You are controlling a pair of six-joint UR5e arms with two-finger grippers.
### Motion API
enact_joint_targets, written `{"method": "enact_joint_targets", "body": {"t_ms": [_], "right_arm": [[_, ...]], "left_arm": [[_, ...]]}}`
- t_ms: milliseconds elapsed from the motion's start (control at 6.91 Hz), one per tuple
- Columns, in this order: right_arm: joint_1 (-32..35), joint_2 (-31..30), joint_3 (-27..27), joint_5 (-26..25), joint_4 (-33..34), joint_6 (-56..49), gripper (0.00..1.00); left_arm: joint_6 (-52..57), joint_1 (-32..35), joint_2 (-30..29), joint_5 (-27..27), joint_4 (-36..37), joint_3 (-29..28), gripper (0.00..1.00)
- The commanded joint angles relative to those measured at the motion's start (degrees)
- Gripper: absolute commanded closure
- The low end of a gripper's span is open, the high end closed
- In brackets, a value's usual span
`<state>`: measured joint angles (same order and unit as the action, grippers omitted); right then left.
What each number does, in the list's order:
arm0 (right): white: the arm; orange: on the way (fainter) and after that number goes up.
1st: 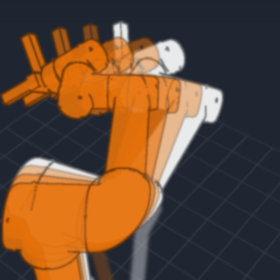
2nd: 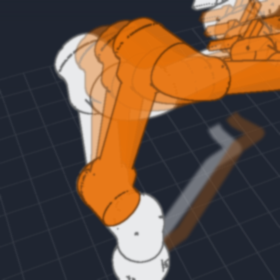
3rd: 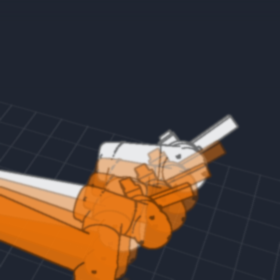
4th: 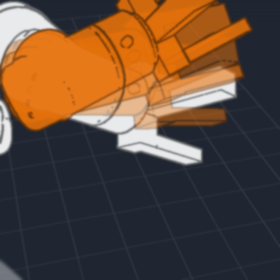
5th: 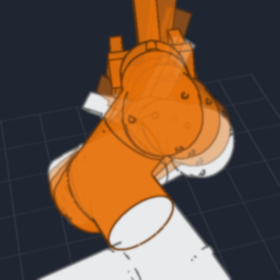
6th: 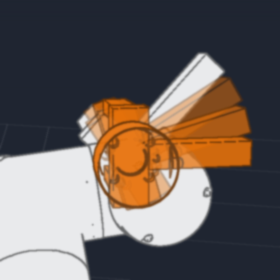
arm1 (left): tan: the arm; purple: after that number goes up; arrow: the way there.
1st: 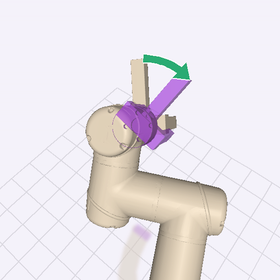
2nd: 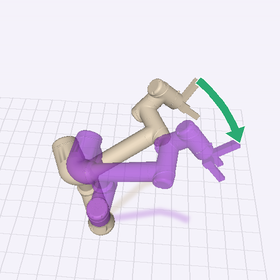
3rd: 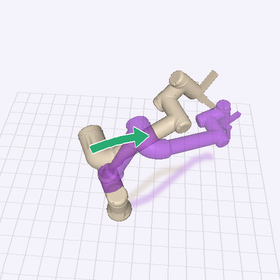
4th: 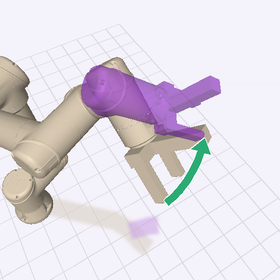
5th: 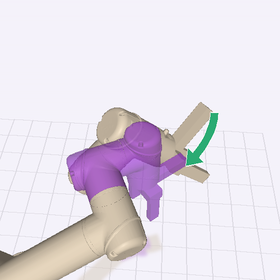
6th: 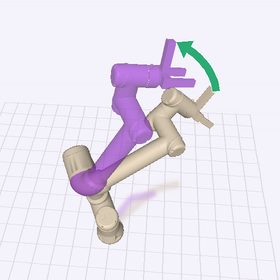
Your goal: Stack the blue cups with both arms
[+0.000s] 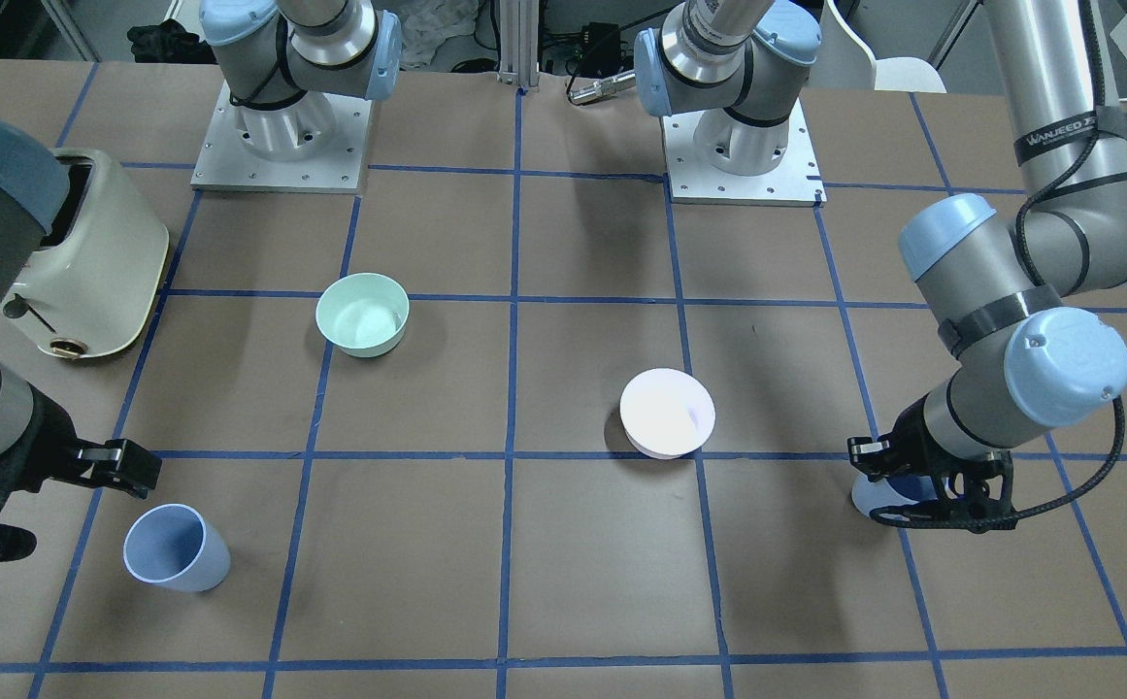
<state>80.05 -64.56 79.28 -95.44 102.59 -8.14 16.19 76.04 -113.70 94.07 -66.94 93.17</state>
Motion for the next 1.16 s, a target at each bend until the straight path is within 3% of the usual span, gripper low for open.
{"method": "enact_joint_targets", "body": {"t_ms": [0, 145, 434, 724, 1013], "right_arm": [[-1.3, 3.9, -0.1, 0.1, 2.3, -2.8, 0.00], [-1.3, 4.3, 0.1, 0.1, 2.3, -2.8, 0.00], [-1.3, 7.0, 0.0, 0.2, 2.4, -2.5, 0.01], [-1.3, 8.0, 0.0, 1.0, 3.0, -2.4, 0.16], [-1.3, 8.8, -0.2, 3.8, 3.1, -2.1, 0.58]], "left_arm": [[-0.8, 2.3, 2.0, -0.6, 0.1, -0.7, 1.00], [-3.2, 6.7, 3.3, -0.8, -0.2, -2.6, 1.00], [-20.6, 17.9, 1.3, -1.7, -0.1, -6.1, 1.00], [-25.7, 30.2, -0.9, -1.8, 3.7, -6.4, 1.00], [-28.4, 38.0, -3.4, -2.7, 5.6, -6.3, 1.00]]}}
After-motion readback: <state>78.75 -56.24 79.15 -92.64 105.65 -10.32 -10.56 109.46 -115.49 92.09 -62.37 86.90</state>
